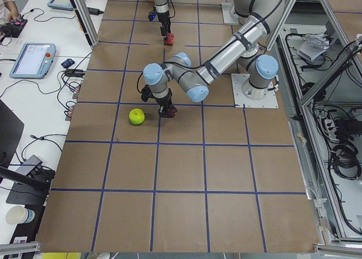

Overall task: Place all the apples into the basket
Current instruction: 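Grasp the centered red-yellow apple with right gripper while left reaches dark apple, then carry red-yellow apple to basket with right while left carries dark apple center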

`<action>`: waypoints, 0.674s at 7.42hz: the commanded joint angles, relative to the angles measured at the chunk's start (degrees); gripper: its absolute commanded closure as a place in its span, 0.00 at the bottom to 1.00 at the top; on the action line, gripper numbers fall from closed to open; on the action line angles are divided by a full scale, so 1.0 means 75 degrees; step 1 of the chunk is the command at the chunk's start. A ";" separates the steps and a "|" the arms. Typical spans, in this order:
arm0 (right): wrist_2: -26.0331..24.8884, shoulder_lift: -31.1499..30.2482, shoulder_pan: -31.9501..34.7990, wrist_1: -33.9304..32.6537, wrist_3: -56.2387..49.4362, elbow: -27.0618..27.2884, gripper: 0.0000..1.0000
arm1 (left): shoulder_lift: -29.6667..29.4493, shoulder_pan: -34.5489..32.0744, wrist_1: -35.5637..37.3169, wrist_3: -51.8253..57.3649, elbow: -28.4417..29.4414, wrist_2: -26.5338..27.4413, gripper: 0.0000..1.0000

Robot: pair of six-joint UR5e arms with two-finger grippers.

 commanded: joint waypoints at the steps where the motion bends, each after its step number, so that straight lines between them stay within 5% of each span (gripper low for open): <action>1: 0.0036 0.0201 0.0000 -0.0226 0.0122 -0.0005 0.55 | 0.0501 -0.0941 -0.1259 -0.0698 0.0637 -0.0011 0.79; 2: 0.0001 0.0143 -0.0023 -0.0214 0.0089 -0.0028 0.94 | 0.0688 -0.1131 -0.1659 -0.1130 0.0662 -0.0057 0.79; 5: -0.0022 -0.0722 -0.0303 0.0462 0.0030 -0.0145 1.00 | 0.0867 -0.2776 -0.1722 -0.3557 0.0581 -0.0339 0.79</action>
